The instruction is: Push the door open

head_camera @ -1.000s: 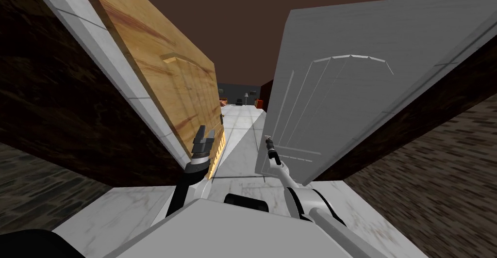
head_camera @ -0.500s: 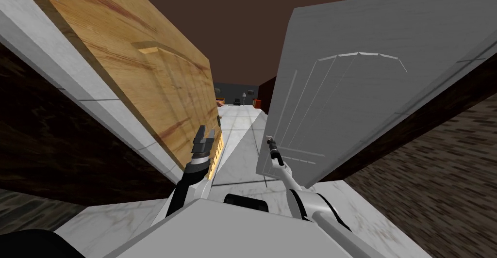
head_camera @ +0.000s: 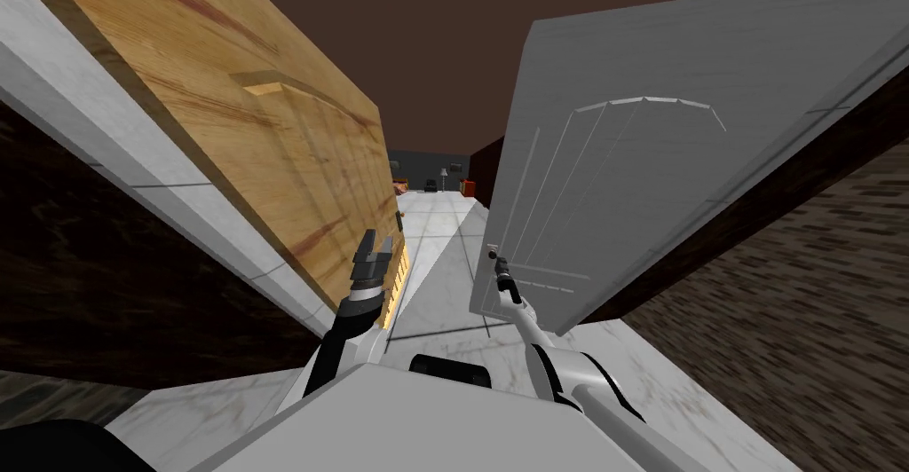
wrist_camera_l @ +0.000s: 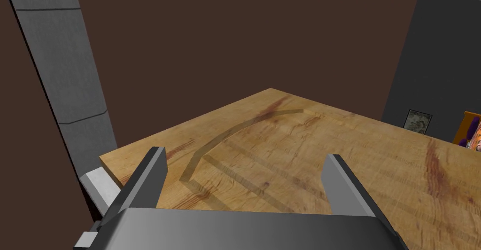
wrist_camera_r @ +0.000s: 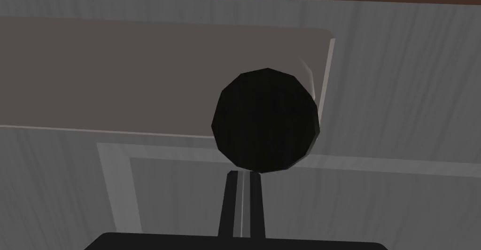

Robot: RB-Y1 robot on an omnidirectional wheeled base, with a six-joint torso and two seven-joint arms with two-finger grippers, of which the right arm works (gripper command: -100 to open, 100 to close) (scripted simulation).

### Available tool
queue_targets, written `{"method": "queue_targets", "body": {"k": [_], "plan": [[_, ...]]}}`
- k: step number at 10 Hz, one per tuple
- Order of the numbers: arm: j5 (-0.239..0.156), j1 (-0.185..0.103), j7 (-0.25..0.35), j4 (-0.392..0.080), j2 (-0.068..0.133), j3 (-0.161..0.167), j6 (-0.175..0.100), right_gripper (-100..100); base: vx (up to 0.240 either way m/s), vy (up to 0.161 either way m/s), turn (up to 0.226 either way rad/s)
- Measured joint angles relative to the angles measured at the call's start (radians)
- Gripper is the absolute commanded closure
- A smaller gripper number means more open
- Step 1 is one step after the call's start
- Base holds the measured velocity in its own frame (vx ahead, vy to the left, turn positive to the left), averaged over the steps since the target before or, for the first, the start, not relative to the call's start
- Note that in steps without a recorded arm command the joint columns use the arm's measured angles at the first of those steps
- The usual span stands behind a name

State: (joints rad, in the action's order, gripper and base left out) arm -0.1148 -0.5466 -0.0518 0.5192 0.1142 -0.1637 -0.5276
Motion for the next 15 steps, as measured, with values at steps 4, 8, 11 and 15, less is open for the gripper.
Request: {"method": "queue_targets", "body": {"k": [4,8,11,15], "plan": [[0.001,-0.008,0.003,-0.010,-0.014,0.006,0.001,-100,-0.207,0.058,-0.020],[0.001,-0.006,0.002,-0.009,-0.017,0.006,-0.001,-100,0.090,0.001,0.016],[-0.001,-0.002,0.000,-0.009,-0.014,0.001,-0.008,-100,0.221,-0.013,0.028],[-0.003,-0.007,-0.003,-0.022,-0.010,-0.004,-0.020,100,0.112,-0.009,0.012]]}}
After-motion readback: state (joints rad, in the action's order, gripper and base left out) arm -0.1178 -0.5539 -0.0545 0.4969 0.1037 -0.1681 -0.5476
